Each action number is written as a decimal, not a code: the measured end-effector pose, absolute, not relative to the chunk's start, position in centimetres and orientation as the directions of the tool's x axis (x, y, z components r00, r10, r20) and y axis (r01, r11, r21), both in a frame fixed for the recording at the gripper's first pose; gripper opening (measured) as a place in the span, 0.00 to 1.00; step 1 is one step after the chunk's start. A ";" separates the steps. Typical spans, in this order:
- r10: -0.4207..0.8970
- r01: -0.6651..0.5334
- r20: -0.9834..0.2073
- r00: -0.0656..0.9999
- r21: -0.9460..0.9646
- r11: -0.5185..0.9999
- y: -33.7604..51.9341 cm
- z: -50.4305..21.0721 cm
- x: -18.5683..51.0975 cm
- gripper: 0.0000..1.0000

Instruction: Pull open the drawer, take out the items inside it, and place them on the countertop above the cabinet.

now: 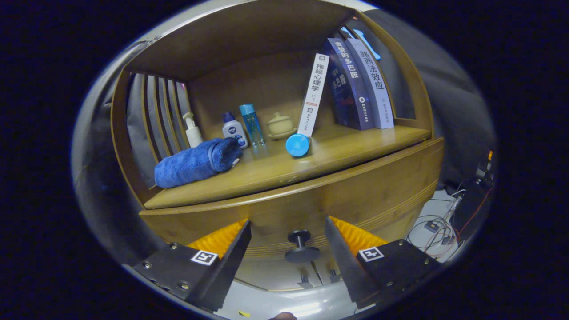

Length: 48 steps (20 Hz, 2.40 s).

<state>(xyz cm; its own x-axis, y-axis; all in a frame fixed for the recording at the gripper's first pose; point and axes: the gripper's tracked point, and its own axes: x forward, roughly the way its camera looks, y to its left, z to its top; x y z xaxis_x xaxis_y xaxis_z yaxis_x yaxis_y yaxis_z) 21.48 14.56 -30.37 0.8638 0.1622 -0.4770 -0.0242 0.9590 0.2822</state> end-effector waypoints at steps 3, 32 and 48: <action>0.162 -0.021 -0.478 0.863 0.286 0.958 14.6 -30.4 21.9 0.99; 0.049 -0.010 -0.281 0.958 0.140 0.990 12.6 -16.0 19.4 0.98; -0.178 0.178 0.045 0.983 0.007 0.984 6.4 3.5 10.1 0.98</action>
<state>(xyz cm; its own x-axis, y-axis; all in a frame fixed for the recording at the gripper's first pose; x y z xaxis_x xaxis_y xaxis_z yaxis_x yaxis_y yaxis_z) 10.09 6.39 3.48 0.9829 -0.1783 0.0451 0.1782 0.9840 0.0073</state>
